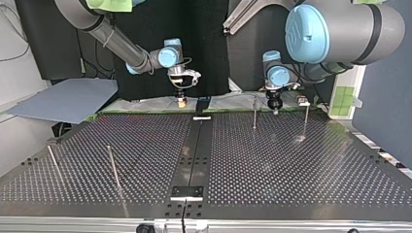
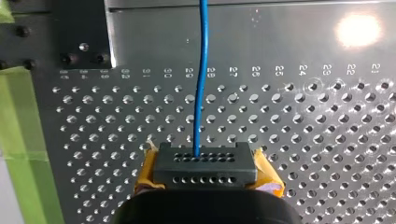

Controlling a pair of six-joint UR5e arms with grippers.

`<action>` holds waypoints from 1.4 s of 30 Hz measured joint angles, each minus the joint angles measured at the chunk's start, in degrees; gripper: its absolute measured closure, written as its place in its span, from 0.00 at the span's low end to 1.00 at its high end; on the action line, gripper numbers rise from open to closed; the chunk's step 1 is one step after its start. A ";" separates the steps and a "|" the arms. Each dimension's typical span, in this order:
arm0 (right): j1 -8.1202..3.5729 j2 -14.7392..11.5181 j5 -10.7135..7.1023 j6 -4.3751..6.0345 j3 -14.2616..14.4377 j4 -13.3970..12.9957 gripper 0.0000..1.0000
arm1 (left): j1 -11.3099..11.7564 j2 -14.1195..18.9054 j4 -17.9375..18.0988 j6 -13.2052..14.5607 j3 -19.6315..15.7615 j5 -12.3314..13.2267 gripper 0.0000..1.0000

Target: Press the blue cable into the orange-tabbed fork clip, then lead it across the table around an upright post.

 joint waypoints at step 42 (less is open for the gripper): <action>-2.75 0.01 -0.18 -0.17 -3.98 3.01 1.00 | 1.85 -0.05 -2.81 2.35 0.59 7.56 0.00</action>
